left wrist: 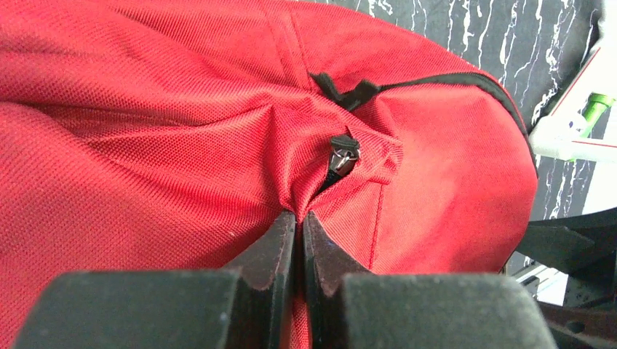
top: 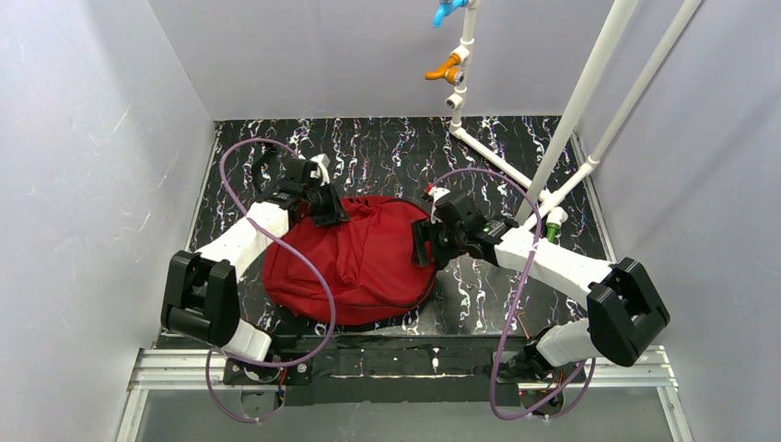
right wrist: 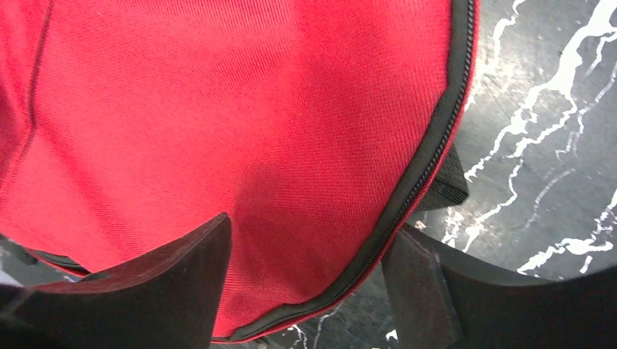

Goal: Pack the student bag
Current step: Move the student bag to the center of the board, then reset both arms

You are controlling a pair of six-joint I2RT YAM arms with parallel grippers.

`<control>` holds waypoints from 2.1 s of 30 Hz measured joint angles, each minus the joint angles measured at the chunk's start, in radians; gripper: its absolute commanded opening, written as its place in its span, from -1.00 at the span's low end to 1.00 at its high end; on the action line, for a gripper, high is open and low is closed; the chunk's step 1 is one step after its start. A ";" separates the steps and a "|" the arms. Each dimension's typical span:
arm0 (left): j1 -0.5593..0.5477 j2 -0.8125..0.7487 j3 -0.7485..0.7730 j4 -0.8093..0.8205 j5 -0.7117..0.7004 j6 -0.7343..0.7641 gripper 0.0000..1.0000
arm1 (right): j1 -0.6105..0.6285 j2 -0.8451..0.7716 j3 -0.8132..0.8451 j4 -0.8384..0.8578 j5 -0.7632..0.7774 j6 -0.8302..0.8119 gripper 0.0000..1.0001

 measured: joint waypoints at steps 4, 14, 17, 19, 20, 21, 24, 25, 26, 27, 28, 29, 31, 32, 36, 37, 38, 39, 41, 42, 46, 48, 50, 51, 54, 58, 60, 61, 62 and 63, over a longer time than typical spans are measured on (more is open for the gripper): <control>0.027 -0.075 -0.064 0.005 0.013 0.002 -1.00 | 0.000 0.005 0.000 0.058 -0.028 0.018 0.11; 0.308 -0.288 -0.165 -0.127 0.001 0.027 -0.97 | 0.007 0.235 0.137 0.228 -0.147 0.029 -0.57; 0.408 -0.326 -0.170 -0.156 -0.019 0.032 -0.97 | 0.032 0.352 0.259 0.264 -0.179 0.042 -0.50; 0.454 -0.330 -0.166 -0.166 -0.042 0.041 -0.98 | 0.056 0.437 0.353 0.285 -0.198 0.059 -0.23; 0.477 -0.323 -0.156 -0.179 -0.056 0.047 -0.96 | 0.071 0.470 0.388 0.301 -0.205 0.071 -0.09; 0.493 -0.314 -0.142 -0.193 -0.069 0.053 -0.87 | 0.082 0.487 0.406 0.309 -0.209 0.077 0.03; 0.524 -0.290 -0.095 -0.229 -0.097 0.064 -0.30 | 0.114 0.510 0.449 0.298 -0.210 0.092 0.34; 0.530 -0.288 -0.085 -0.234 -0.101 0.064 -0.21 | 0.121 0.511 0.467 0.275 -0.209 0.090 0.43; 0.533 -0.291 -0.077 -0.233 -0.102 0.063 -0.14 | 0.122 0.511 0.482 0.256 -0.209 0.083 0.52; 0.536 -0.294 -0.072 -0.227 -0.098 0.060 -0.09 | 0.119 0.510 0.505 0.225 -0.205 0.071 0.59; 0.537 -0.300 -0.071 -0.224 -0.093 0.055 -0.06 | 0.111 0.507 0.519 0.205 -0.198 0.059 0.64; 0.539 -0.308 -0.069 -0.223 -0.084 0.049 -0.04 | 0.100 0.500 0.532 0.176 -0.187 0.042 0.69; 0.540 -0.328 -0.069 -0.223 -0.060 0.039 0.00 | 0.074 0.477 0.552 0.112 -0.156 0.002 0.77; 0.540 -0.342 -0.065 -0.229 -0.040 0.030 0.02 | 0.062 0.459 0.563 0.074 -0.134 -0.023 0.80; 0.540 -0.407 -0.027 -0.253 0.034 -0.009 0.20 | 0.031 0.351 0.592 -0.072 -0.018 -0.122 0.97; 0.540 -0.433 -0.008 -0.260 0.059 -0.024 0.25 | 0.031 0.313 0.602 -0.108 0.013 -0.148 0.97; 0.540 -0.462 0.014 -0.261 0.087 -0.043 0.29 | 0.032 0.279 0.612 -0.135 0.039 -0.171 0.97; 0.540 -0.488 0.043 -0.260 0.116 -0.062 0.34 | 0.034 0.241 0.626 -0.162 0.063 -0.194 0.97; 0.540 -0.529 0.113 -0.250 0.175 -0.097 0.39 | 0.038 0.165 0.658 -0.202 0.108 -0.233 0.97; 0.540 -0.546 0.157 -0.234 0.209 -0.116 0.40 | 0.040 0.124 0.675 -0.214 0.124 -0.252 0.97; 0.536 -0.586 0.310 -0.153 0.314 -0.179 0.42 | 0.041 -0.048 0.721 -0.212 0.139 -0.302 0.97; 0.526 -0.589 0.377 -0.093 0.363 -0.214 0.43 | 0.041 -0.130 0.730 -0.187 0.134 -0.318 0.97; 0.520 -0.593 0.412 -0.013 0.413 -0.265 0.43 | 0.041 -0.198 0.732 -0.156 0.127 -0.327 0.97; 0.517 -0.594 0.416 0.030 0.437 -0.292 0.45 | 0.041 -0.229 0.732 -0.140 0.124 -0.332 0.97; 0.503 -0.594 0.415 0.155 0.476 -0.356 0.52 | 0.041 -0.297 0.733 -0.094 0.125 -0.345 0.97; 0.414 -0.608 0.411 0.238 0.463 -0.315 0.65 | 0.041 -0.340 0.733 -0.056 0.154 -0.348 0.97; 0.359 -0.637 0.403 0.252 0.452 -0.274 0.65 | 0.041 -0.361 0.721 -0.036 0.181 -0.348 0.97; 0.348 -0.651 0.403 0.256 0.451 -0.262 0.65 | 0.041 -0.369 0.718 -0.034 0.189 -0.348 0.97; 0.341 -0.668 0.403 0.267 0.448 -0.249 0.65 | 0.041 -0.378 0.714 -0.031 0.202 -0.348 0.97; 0.339 -0.680 0.403 0.275 0.444 -0.242 0.65 | 0.041 -0.384 0.711 -0.028 0.210 -0.348 0.97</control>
